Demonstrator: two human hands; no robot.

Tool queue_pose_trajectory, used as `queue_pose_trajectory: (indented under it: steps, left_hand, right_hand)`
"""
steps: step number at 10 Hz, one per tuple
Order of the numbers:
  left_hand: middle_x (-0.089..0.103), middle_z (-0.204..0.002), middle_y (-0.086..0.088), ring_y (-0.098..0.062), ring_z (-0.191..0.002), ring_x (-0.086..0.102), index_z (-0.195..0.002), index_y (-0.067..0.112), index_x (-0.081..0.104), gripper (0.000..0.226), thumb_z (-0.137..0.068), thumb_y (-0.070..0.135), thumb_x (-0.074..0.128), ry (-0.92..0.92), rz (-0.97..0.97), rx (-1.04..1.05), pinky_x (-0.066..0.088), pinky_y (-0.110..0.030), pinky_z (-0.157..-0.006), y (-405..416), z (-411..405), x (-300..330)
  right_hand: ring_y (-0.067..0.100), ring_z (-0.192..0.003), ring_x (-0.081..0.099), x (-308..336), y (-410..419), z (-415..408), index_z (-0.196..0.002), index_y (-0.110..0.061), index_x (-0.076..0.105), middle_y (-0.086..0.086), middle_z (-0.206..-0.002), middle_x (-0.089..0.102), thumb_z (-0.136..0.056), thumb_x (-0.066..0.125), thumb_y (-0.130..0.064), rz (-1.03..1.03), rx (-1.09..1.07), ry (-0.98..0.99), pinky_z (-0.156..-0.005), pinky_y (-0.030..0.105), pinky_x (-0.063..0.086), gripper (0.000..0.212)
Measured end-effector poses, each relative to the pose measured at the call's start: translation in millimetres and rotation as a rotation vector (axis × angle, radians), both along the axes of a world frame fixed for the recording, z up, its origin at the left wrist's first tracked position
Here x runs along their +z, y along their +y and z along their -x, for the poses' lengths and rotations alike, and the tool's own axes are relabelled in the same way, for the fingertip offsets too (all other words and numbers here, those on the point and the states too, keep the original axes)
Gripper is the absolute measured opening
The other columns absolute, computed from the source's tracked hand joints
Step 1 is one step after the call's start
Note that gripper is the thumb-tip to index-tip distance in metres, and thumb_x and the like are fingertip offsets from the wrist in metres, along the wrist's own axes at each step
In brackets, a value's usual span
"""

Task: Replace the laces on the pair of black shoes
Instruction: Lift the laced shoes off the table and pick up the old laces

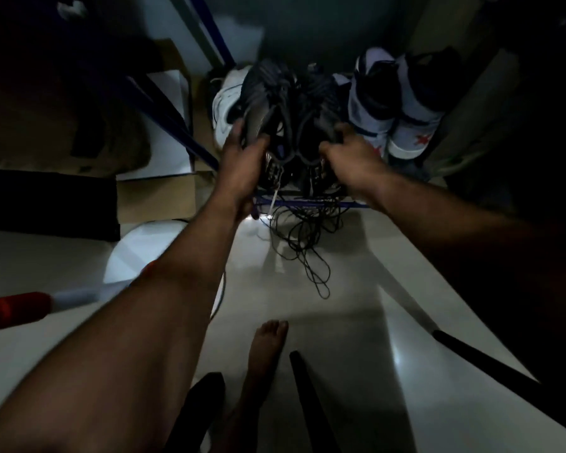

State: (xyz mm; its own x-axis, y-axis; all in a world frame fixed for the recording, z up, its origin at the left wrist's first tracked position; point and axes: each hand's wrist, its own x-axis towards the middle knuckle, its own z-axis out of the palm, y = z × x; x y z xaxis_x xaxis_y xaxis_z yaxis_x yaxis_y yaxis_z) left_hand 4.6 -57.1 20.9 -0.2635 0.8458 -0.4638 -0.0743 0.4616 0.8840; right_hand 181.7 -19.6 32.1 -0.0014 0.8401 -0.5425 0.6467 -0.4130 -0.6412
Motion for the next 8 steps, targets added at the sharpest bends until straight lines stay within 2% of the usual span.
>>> queue_pose_trajectory:
  steps: [1, 2, 3, 4, 5, 6, 7, 8]
  left_hand:
    - [0.072, -0.116, 0.006, -0.016, -0.104, 0.071, -0.126, 0.038, 0.064, 0.042, -0.084, 0.037, 0.064, 0.145, -0.019, -0.061, 0.060, -0.043, -0.092, 43.3, 0.2, -26.4]
    - [0.070, -0.121, -0.003, -0.021, -0.107, 0.069, -0.118, 0.034, 0.070, 0.051, -0.070, 0.051, 0.064, 0.211, -0.038, -0.083, 0.057, -0.047, -0.097, 80.6, 15.0, -76.6]
    - [0.073, -0.119, -0.003, -0.024, -0.110, 0.069, -0.123, 0.025, 0.070, 0.058, -0.069, 0.045, 0.065, 0.208, -0.025, -0.146, 0.055, -0.049, -0.101, 96.9, 19.3, -98.6]
    - [0.072, -0.119, -0.006, -0.027, -0.111, 0.068, -0.125, 0.017, 0.065, 0.050, -0.077, 0.031, 0.064, 0.199, 0.022, -0.188, 0.054, -0.046, -0.103, 101.2, 6.8, -85.7]
    - [0.064, -0.128, -0.018, -0.035, -0.120, 0.061, -0.135, 0.002, 0.055, 0.038, -0.098, 0.012, 0.053, 0.347, 0.071, -0.286, 0.050, -0.038, -0.101, 110.4, -4.2, -81.8]
    - [0.060, -0.132, -0.026, -0.041, -0.124, 0.056, -0.133, -0.007, 0.052, 0.036, -0.102, 0.011, 0.047, 0.502, 0.085, -0.297, 0.047, -0.043, -0.103, 114.8, -11.3, -82.4]
    - [0.059, -0.132, -0.028, -0.040, -0.124, 0.055, -0.132, -0.008, 0.053, 0.040, -0.103, 0.017, 0.042, 0.614, 0.080, -0.303, 0.042, -0.042, -0.102, 114.4, -13.0, -88.5]
    - [0.060, -0.132, -0.026, -0.040, -0.123, 0.056, -0.134, -0.002, 0.055, 0.048, -0.100, 0.028, 0.037, 0.733, 0.039, -0.299, 0.041, -0.040, -0.100, 109.2, -15.0, -84.9]
  right_hand:
    - [0.030, -0.122, 0.057, -23.1, 31.1, -5.0, -0.141, -0.010, 0.050, 0.012, -0.133, 0.060, -0.100, 0.050, -0.027, -0.012, 0.060, -0.031, -0.094, 0.033, 0.046, 0.044]
    - [0.033, -0.122, 0.054, -34.6, 54.1, -2.4, -0.139, -0.009, 0.051, 0.015, -0.138, 0.057, -0.097, 0.053, -0.030, -0.042, 0.080, -0.029, -0.102, 0.039, 0.047, 0.047]
    - [0.036, -0.120, 0.053, -41.3, 72.1, 3.3, -0.133, -0.003, 0.052, 0.020, -0.134, 0.055, -0.101, 0.050, -0.021, -0.062, 0.108, -0.089, -0.096, 0.036, 0.043, 0.036]
    - [0.039, -0.128, 0.050, -53.6, 82.9, 6.0, -0.138, 0.003, 0.048, 0.026, -0.139, 0.053, -0.104, 0.046, -0.016, -0.057, 0.168, -0.172, -0.101, 0.036, 0.040, 0.039]
    - [0.052, -0.131, 0.044, -68.8, 88.0, 6.5, -0.140, 0.002, 0.047, 0.036, -0.147, 0.039, -0.105, 0.041, -0.013, -0.160, 0.471, -0.417, -0.108, 0.050, 0.040, 0.038]
    - [0.054, -0.136, 0.037, -74.9, 90.2, 6.3, -0.140, 0.002, 0.047, 0.038, -0.150, 0.034, -0.107, 0.038, -0.012, -0.255, 0.662, -0.552, -0.112, 0.052, 0.036, 0.036]
    - [0.044, -0.137, 0.041, -55.3, 87.8, 15.5, -0.143, 0.003, 0.044, 0.028, -0.147, 0.045, -0.109, 0.037, -0.021, -0.160, 0.442, -0.452, -0.108, 0.040, 0.038, 0.042]
    - [0.041, -0.133, 0.046, -46.6, 87.7, 15.4, -0.140, 0.000, 0.049, 0.025, -0.144, 0.048, -0.108, 0.039, -0.031, -0.159, 0.456, -0.471, -0.106, 0.041, 0.039, 0.046]
